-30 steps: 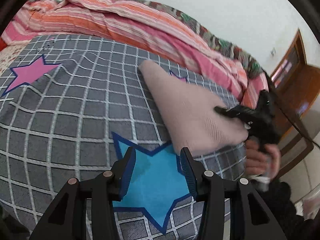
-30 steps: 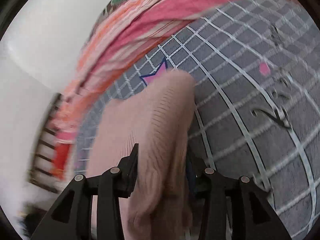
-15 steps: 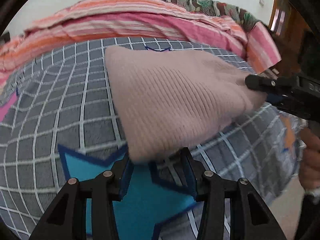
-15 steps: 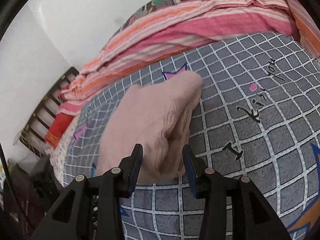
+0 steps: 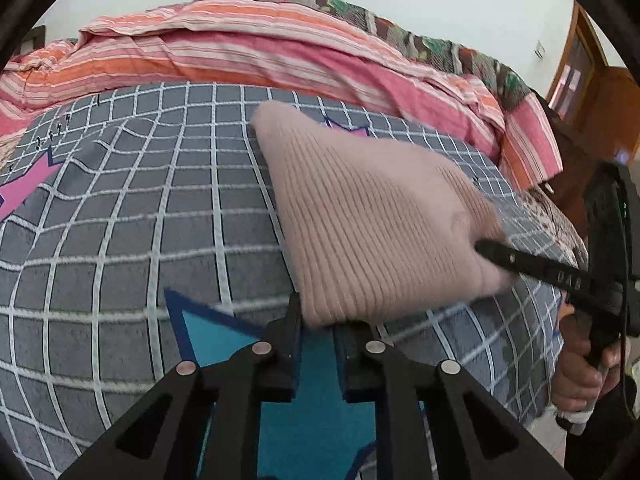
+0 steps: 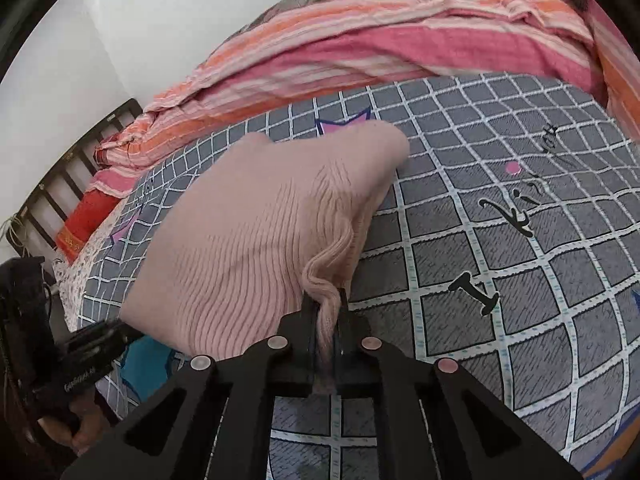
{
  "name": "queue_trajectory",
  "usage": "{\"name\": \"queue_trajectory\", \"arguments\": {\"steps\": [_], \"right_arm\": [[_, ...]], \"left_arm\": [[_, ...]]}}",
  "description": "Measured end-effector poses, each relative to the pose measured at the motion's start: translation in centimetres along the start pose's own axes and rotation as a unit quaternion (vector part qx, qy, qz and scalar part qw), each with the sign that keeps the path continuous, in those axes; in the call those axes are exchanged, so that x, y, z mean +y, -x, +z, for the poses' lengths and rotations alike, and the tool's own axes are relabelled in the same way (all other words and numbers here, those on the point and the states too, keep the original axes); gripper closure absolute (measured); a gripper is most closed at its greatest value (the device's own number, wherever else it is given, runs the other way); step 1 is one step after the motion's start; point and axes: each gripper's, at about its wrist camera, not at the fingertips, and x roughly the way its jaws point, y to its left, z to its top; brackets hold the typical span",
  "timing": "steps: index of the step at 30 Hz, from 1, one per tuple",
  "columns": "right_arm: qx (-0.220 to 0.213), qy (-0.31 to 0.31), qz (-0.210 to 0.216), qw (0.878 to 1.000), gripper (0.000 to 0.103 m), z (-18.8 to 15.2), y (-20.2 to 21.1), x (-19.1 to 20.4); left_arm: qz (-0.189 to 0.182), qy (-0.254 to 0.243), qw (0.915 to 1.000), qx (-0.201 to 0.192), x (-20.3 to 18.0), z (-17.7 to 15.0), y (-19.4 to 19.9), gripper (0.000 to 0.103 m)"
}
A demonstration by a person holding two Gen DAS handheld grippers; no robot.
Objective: Fold small clothes
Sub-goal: 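Lower the sweater bundle onto the sheet and open the right gripper, then press the folded sweater flat with both grippers from its sides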
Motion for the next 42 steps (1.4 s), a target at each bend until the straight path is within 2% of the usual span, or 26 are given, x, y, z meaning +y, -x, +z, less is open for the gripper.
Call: {"name": "queue_trajectory", "arguments": {"steps": [1, 4, 6, 8, 10, 12, 16, 19, 20, 22, 24, 27, 29, 33, 42], "right_arm": [[-0.002, -0.005, 0.005, 1.0, 0.085, 0.1, 0.3, -0.1], [-0.011, -0.012, 0.019, 1.0, 0.073, 0.9, 0.9, -0.3], [-0.019, -0.019, 0.023, 0.999, 0.067, 1.5, 1.1, -0.5], [-0.024, -0.027, 0.025, 0.999, 0.066, 2.2, 0.9, -0.5], [-0.029, -0.036, 0.019, 0.999, 0.066, 3.2, 0.4, -0.4], [-0.035, -0.041, 0.013, 0.998, 0.067, 4.0, 0.0, -0.1], [-0.049, -0.032, -0.023, 0.998, 0.067, 4.9, -1.4, 0.5], [-0.038, 0.007, -0.035, 0.999, 0.067, 4.5, -3.0, 0.5], [-0.041, 0.023, -0.052, 0.998, 0.067, 4.3, -3.3, 0.4], [-0.037, 0.045, -0.076, 0.995, 0.067, 3.8, -4.0, 0.3], [-0.036, 0.05, -0.083, 0.995, 0.067, 4.0, -4.2, 0.4], [-0.037, 0.07, -0.109, 0.991, 0.068, 4.2, -4.9, 0.8], [-0.041, 0.067, -0.11, 0.991, 0.067, 4.1, -5.2, 0.5], [-0.048, 0.05, -0.09, 0.994, 0.067, 3.8, -5.2, -0.4], [-0.054, 0.048, -0.097, 0.993, 0.064, 3.6, -5.4, -0.2]], "left_arm": [[-0.005, -0.001, 1.0, 0.0, 0.2, -0.2, 0.5, 0.086], [-0.019, 0.003, 0.9998, -0.007, 0.7, -0.6, 1.9, 0.078], [-0.035, 0.012, 0.9988, -0.031, 1.4, -0.4, 3.3, 0.071], [-0.046, 0.021, 0.9972, -0.055, 1.8, 0.3, 4.3, 0.058], [-0.053, 0.026, 0.9957, -0.071, 1.9, 1.4, 4.6, 0.058], [-0.044, 0.026, 0.9959, -0.075, 1.6, 3.2, 3.9, 0.058], [-0.028, 0.012, 0.9979, -0.057, 0.3, 6.7, -0.1, 0.058], [0.018, -0.01, 0.9995, -0.025, -0.1, 6.6, -3.1, 0.054], [0.017, -0.019, 0.9995, -0.018, 0.0, 6.0, -3.8, 0.053], [0.022, -0.044, 0.9983, -0.033, -0.2, 4.8, -4.2, 0.051], [0.037, -0.061, 0.9964, -0.045, -0.7, 4.5, -4.1, 0.051], [0.042, -0.057, 0.9965, -0.045, -0.8, 4.9, -4.4, 0.046], [0.04, -0.051, 0.9967, -0.049, -0.4, 5.0, -4.7, 0.039], [0.024, -0.024, 0.9983, -0.049, 0.3, 4.7, -4.9, 0.037], [0.027, -0.016, 0.9979, -0.057, 0.2, 4.3, -5.0, 0.035]]}}
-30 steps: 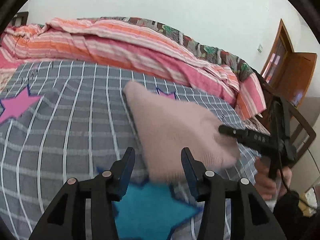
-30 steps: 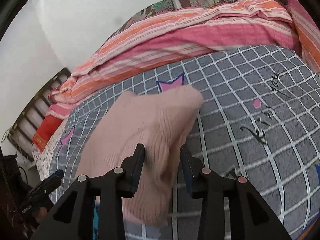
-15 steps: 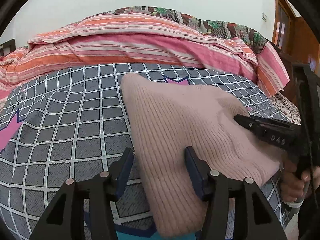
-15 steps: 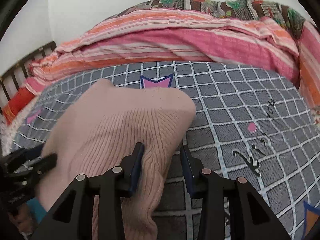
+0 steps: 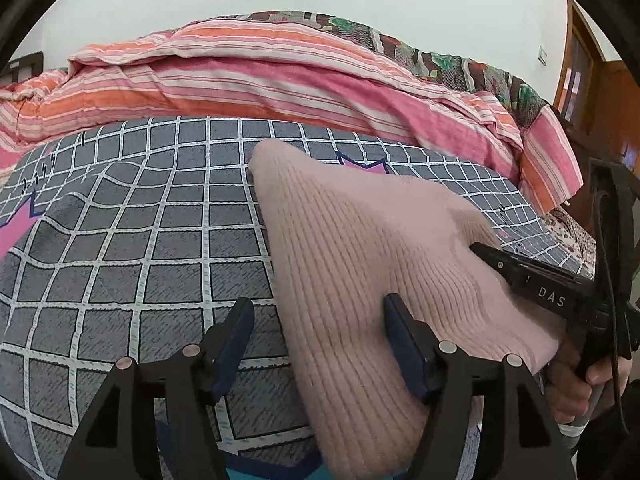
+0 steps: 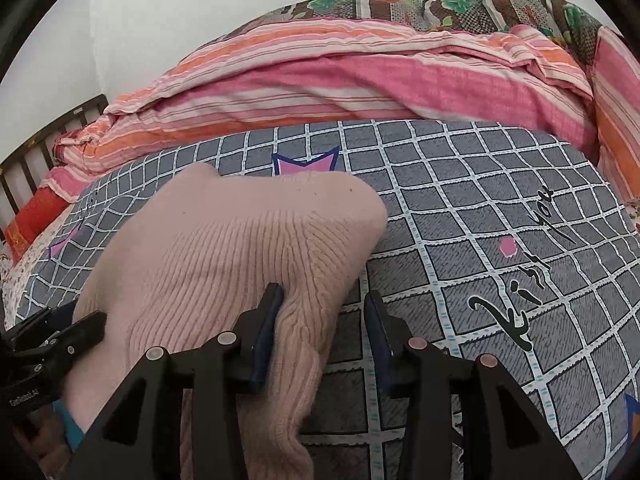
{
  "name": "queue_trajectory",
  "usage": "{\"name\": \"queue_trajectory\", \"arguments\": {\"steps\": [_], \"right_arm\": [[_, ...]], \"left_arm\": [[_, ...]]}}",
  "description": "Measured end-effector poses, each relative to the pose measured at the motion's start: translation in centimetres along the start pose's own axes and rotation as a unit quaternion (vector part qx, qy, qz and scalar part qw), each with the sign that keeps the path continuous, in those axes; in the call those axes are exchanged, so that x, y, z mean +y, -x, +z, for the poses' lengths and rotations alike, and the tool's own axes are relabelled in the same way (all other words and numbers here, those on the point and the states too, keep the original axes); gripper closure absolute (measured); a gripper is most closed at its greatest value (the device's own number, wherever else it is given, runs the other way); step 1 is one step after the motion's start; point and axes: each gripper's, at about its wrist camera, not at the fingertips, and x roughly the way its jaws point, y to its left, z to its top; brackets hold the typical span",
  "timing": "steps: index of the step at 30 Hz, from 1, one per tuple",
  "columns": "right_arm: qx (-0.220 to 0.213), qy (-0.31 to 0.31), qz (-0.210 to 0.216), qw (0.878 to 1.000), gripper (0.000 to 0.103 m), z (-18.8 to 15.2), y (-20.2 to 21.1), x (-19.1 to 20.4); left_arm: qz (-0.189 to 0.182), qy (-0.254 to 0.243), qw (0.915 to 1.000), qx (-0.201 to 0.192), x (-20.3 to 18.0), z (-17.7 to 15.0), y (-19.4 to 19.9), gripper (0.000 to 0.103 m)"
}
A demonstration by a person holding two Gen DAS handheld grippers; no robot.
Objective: Fold small clothes
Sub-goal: 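Press the folded sweater flat with both grippers from its sides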
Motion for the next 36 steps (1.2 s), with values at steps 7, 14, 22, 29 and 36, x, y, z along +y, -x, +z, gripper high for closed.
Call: {"name": "queue_trajectory", "arguments": {"steps": [7, 14, 22, 29, 36], "right_arm": [[-0.005, 0.0, -0.005, 1.0, 0.062, -0.1, 0.0, 0.1], [0.006, -0.037, 0.037, 0.999, 0.05, 1.2, 1.1, -1.5], [0.001, -0.073, 0.044, 0.996, 0.05, 4.2, -0.3, -3.1], [0.023, -0.077, 0.044, 0.996, 0.053, 2.8, -3.3, -3.5], [0.022, -0.073, 0.032, 0.997, 0.053, 2.7, -3.9, -3.4]], "left_arm": [[0.005, 0.01, 0.9999, -0.004, -0.1, -0.2, 0.1, 0.034], [-0.013, 0.025, 0.9996, -0.001, 0.5, 1.3, 1.2, 0.037], [-0.008, 0.033, 0.9994, 0.009, 1.3, 7.3, -2.1, 0.04], [0.011, 0.078, 0.9964, 0.032, 4.2, 8.4, -6.9, 0.041], [0.04, 0.088, 0.9942, 0.048, 4.9, 9.2, -10.1, 0.043]]}}
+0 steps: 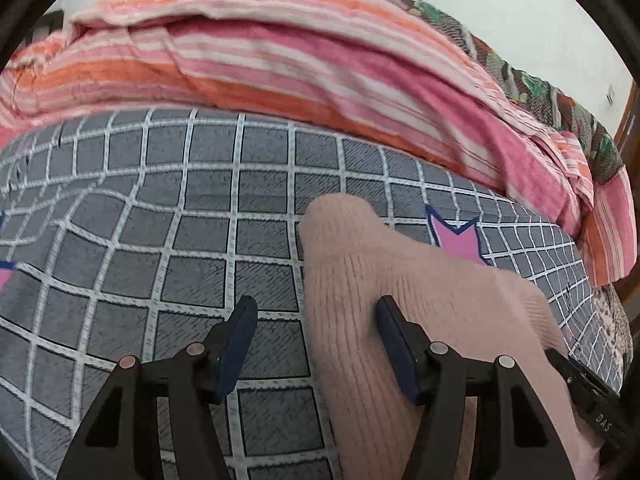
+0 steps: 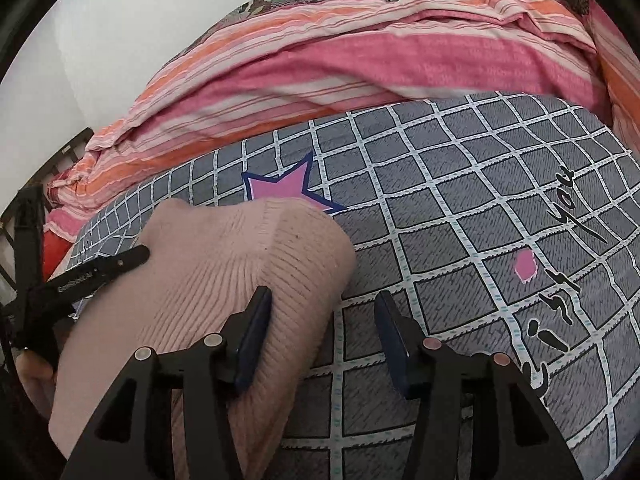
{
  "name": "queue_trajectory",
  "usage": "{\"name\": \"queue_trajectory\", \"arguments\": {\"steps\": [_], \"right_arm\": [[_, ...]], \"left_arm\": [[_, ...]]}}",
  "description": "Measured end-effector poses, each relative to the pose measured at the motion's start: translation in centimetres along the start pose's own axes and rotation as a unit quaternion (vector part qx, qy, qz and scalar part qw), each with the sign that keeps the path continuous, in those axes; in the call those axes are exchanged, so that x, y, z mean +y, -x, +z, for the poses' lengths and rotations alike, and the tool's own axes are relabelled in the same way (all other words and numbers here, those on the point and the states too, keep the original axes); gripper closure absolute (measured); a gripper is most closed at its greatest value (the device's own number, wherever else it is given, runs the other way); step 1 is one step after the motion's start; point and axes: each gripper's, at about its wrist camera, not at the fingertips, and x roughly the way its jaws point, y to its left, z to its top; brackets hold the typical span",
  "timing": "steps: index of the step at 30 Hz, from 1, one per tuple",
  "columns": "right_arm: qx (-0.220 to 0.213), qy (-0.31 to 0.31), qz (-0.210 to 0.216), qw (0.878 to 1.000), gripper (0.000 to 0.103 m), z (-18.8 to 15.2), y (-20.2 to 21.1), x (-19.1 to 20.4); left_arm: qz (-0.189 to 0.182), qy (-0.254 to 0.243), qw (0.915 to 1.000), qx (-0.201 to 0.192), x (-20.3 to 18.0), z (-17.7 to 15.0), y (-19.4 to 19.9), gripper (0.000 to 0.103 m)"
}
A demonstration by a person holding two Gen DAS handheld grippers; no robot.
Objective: Fold small clothes
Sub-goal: 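Press the folded sweater flat with both grippers from its sides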
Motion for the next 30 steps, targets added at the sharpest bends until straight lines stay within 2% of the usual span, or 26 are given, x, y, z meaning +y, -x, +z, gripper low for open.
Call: {"name": "queue_trajectory", "arguments": {"steps": [4, 9, 13, 19, 22, 25, 27, 29, 30], "right_arm": [[-0.004, 0.005, -0.003, 1.0, 0.053, 0.0, -0.1, 0.1], [-0.002, 0.002, -0.001, 1.0, 0.052, 0.1, -0.2, -0.1], [-0.001, 0.001, 0.0, 1.0, 0.052, 0.1, -0.1, -0.1], [0.002, -0.015, 0.02, 1.0, 0.052, 0.1, 0.3, -0.6], [0.014, -0.029, 0.026, 0.999, 0.051, 0.5, 1.4, -0.7], [0.0, -0.02, 0.037, 0.999, 0.051, 0.4, 3.5, 0.3], [-0.015, 0.02, 0.027, 0.999, 0.051, -0.1, 4.5, 1.8], [-0.02, 0.058, 0.01, 0.998, 0.052, -0.9, 4.3, 3.0], [-0.017, 0.07, 0.007, 0.997, 0.052, -1.4, 3.7, 3.3]], "left_arm": [[-0.008, 0.027, 0.9996, -0.007, 0.9, 0.1, -0.2, 0.042], [0.03, 0.025, 0.9978, -0.055, 0.5, -0.3, 2.1, 0.043], [-0.018, 0.014, 0.9995, -0.021, 0.0, -1.1, 2.9, 0.047], [-0.052, -0.015, 0.9984, -0.014, -0.9, -3.8, 6.1, 0.047], [-0.052, -0.029, 0.9982, -0.01, -1.6, -5.0, 7.3, 0.046], [-0.034, -0.05, 0.9981, -0.013, -2.1, -5.9, 7.5, 0.043], [-0.017, -0.059, 0.998, -0.014, -2.1, -6.1, 7.2, 0.036], [-0.012, -0.058, 0.9981, -0.017, -1.9, -6.3, 7.1, 0.026], [-0.011, -0.055, 0.9983, -0.018, -1.7, -6.3, 6.9, 0.025]]}}
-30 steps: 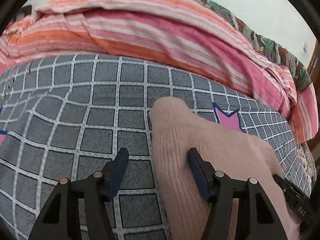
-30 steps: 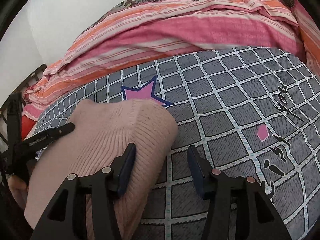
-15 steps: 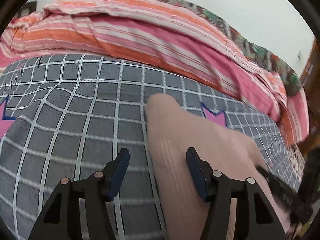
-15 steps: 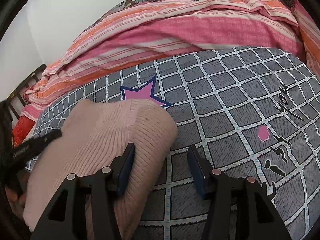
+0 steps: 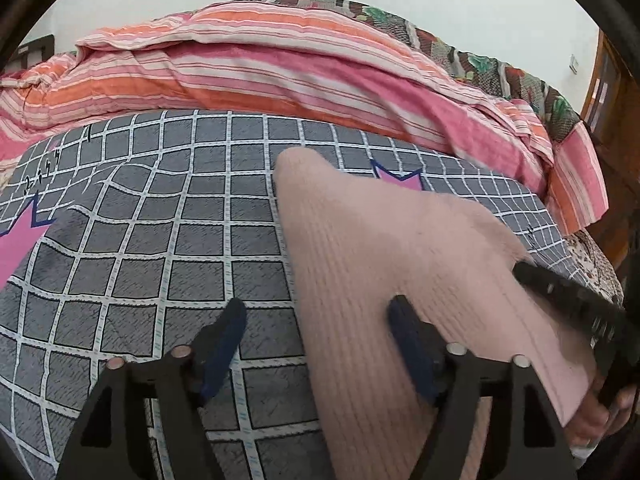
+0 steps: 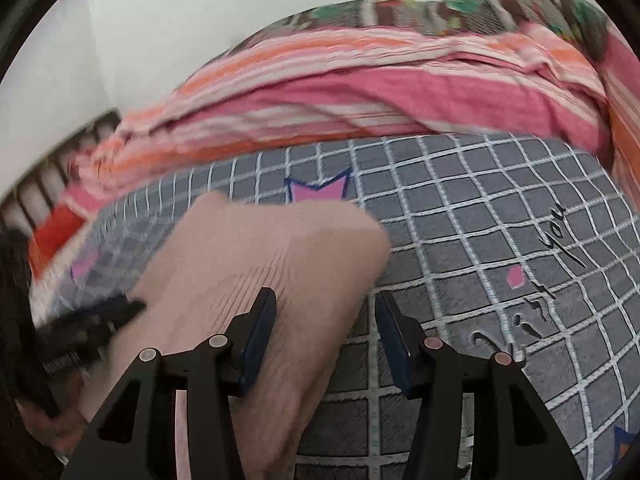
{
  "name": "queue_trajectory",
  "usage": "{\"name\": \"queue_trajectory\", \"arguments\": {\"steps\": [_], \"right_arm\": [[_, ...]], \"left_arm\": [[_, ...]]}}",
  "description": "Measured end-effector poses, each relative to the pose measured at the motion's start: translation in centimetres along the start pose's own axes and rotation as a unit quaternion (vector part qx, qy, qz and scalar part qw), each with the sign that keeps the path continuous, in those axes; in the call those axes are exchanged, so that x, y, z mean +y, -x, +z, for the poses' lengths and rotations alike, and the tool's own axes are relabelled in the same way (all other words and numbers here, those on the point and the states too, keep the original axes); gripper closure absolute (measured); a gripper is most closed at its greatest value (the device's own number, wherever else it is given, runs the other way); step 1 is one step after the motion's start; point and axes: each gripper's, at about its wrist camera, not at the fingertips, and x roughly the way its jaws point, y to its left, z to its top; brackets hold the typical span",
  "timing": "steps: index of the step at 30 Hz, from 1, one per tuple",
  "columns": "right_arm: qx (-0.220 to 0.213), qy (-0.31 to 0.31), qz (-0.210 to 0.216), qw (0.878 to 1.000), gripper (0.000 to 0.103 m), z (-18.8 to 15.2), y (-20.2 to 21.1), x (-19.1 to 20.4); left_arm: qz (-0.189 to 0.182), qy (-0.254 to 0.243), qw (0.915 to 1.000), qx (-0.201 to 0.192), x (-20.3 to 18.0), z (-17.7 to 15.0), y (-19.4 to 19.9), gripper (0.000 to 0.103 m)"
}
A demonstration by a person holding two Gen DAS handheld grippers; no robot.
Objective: Fold small clothes
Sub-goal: 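Press the folded sweater flat with both grippers from its sides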
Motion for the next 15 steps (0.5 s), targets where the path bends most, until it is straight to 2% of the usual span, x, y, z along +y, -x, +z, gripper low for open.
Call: {"name": "queue_trajectory", "arguments": {"steps": [5, 9, 15], "right_arm": [[-0.006, -0.014, -0.012, 1.0, 0.046, -0.74, -1.1, -0.81], [-0.004, -0.016, -0.015, 1.0, 0.046, -0.89, -1.23, -0.98], [-0.009, -0.01, -0.023, 1.0, 0.045, -0.97, -1.27, -0.71]], "left_arm": [[-0.006, -0.003, 0.9998, -0.02, 0.22, -0.74, -0.18, 0.023], [0.007, -0.016, 0.9992, -0.036, -0.31, -0.98, -0.06, 0.022], [0.008, -0.014, 0.9989, -0.043, -0.26, -0.98, -0.09, 0.021]]}}
